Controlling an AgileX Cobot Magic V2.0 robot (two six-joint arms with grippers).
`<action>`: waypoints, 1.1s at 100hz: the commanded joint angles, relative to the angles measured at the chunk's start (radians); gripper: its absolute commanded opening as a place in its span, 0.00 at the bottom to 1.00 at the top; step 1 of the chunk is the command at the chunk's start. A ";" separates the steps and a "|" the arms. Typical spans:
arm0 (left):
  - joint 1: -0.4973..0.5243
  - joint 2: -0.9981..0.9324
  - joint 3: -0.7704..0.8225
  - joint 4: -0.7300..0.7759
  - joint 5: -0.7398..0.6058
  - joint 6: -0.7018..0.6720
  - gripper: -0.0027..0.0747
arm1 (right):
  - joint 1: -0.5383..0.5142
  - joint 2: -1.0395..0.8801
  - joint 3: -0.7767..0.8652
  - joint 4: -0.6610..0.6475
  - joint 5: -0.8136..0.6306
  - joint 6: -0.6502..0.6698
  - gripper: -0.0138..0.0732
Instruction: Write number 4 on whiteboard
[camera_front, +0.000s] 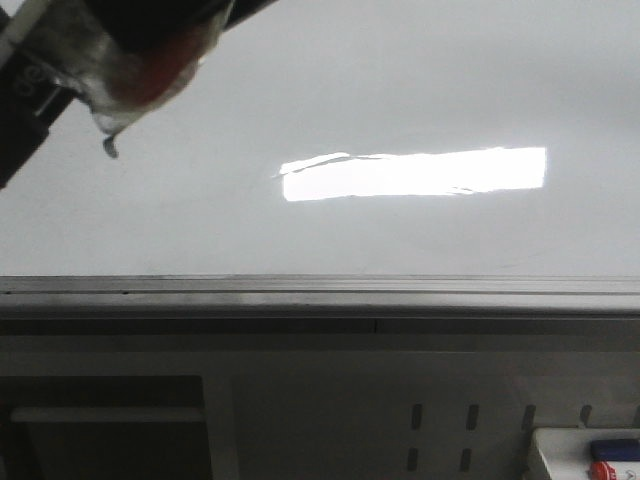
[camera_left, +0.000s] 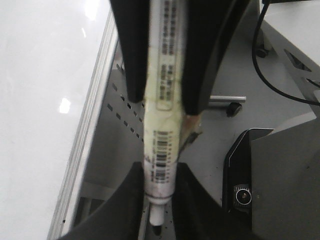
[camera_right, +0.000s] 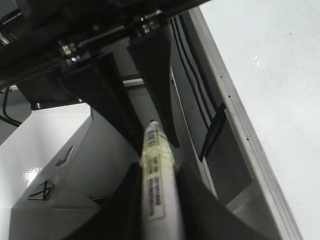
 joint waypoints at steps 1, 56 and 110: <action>0.002 -0.013 -0.031 -0.078 -0.076 -0.042 0.24 | 0.000 -0.012 -0.032 0.009 -0.137 -0.011 0.08; 0.274 -0.426 0.125 -0.071 -0.387 -0.330 0.45 | -0.379 -0.132 -0.027 -0.004 -0.103 -0.011 0.08; 0.408 -0.531 0.321 -0.200 -0.498 -0.409 0.01 | -0.431 -0.063 0.081 0.004 -0.284 -0.011 0.08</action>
